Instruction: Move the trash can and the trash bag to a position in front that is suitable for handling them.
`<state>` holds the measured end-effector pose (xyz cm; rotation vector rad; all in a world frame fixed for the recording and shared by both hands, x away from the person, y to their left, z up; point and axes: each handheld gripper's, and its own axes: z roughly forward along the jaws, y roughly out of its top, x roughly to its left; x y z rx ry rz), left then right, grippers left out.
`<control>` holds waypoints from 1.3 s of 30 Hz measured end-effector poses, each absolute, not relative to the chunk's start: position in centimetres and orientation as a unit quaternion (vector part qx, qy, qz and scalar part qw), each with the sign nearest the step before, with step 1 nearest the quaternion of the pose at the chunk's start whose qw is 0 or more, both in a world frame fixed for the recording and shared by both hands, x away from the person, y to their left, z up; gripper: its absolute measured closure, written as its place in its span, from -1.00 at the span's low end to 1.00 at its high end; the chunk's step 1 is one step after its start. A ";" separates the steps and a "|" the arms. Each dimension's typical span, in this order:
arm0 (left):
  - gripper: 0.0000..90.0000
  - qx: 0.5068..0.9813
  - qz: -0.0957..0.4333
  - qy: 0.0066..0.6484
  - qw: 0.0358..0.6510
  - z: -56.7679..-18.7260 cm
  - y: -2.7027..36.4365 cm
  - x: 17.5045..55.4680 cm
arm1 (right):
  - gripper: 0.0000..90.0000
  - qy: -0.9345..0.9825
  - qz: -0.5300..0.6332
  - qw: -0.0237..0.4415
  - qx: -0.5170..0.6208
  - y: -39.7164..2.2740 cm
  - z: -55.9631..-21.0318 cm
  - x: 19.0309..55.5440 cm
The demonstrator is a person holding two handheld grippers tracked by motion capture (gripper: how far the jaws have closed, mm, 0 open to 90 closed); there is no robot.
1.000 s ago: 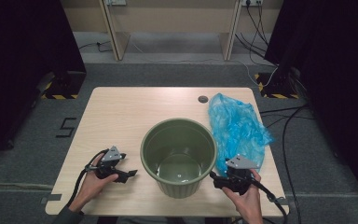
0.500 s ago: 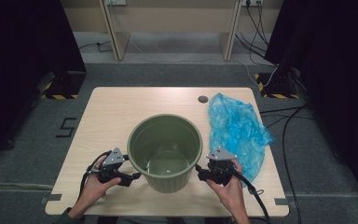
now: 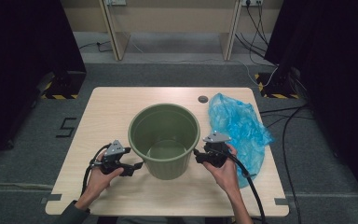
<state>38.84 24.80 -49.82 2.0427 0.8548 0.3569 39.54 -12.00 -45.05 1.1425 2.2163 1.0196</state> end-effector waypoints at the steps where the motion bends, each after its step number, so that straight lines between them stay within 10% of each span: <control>1: -0.68 0.820 0.144 0.345 0.433 -49.8 24.7 39.3 | -0.27 0.799 0.371 0.223 0.417 -12.0 -45.1 40.1; 39: -0.65 0.792 0.174 0.383 0.443 -49.4 22.8 44.0 | -0.41 0.778 0.357 0.246 0.455 -12.6 -44.7 44.4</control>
